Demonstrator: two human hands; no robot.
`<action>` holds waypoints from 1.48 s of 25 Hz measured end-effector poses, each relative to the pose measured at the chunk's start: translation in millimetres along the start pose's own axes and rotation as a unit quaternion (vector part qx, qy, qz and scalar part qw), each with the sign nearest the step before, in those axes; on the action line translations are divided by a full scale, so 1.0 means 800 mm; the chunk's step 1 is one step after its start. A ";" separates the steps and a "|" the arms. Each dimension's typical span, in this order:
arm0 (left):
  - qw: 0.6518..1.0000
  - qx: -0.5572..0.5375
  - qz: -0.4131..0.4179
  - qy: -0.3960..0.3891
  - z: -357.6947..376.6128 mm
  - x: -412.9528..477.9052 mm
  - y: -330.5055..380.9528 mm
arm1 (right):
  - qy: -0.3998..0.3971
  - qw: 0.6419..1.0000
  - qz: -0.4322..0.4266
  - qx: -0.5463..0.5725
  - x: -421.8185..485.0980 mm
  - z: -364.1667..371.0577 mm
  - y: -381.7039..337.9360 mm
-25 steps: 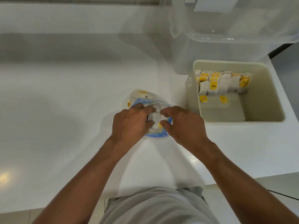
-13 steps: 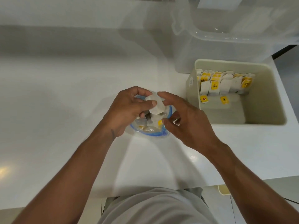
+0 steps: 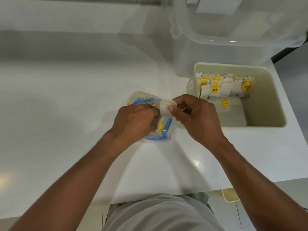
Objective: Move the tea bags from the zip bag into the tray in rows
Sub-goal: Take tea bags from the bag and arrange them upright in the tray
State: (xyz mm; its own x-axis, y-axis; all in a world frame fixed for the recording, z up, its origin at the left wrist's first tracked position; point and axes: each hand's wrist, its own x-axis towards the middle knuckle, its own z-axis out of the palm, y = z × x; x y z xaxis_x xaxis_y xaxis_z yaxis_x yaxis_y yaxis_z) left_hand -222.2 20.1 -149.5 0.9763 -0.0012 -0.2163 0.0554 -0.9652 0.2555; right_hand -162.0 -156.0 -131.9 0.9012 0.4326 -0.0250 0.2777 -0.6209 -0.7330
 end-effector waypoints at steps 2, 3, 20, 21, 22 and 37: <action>0.999 0.029 0.015 0.034 0.009 0.006 0.006 | -0.010 1.000 0.013 0.009 0.000 0.001 0.000; 0.998 0.032 0.015 0.048 0.012 0.008 0.006 | -0.010 1.000 0.015 0.019 -0.001 0.001 0.000; 0.866 -0.489 -0.101 0.021 -0.037 -0.001 -0.032 | -0.015 0.991 0.073 0.107 -0.005 -0.004 -0.008; 0.847 -0.521 -0.104 0.018 -0.038 -0.001 -0.031 | -0.018 0.991 0.076 0.111 -0.005 -0.004 -0.007; 0.829 -0.548 -0.108 0.016 -0.039 -0.001 -0.030 | -0.020 0.991 0.076 0.110 -0.005 -0.004 -0.007; 0.828 -0.549 -0.114 0.027 -0.033 -0.003 -0.020 | -0.089 0.988 0.081 0.098 -0.008 -0.018 -0.020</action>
State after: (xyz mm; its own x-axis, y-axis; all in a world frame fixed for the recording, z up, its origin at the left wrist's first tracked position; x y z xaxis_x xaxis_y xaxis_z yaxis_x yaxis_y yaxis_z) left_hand -219.5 42.3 -127.9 0.9203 0.1897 -0.3420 0.3675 -0.1199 0.9223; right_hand -167.2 -158.2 -110.4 0.8505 0.4577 -0.2592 0.0492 -0.5598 -0.8272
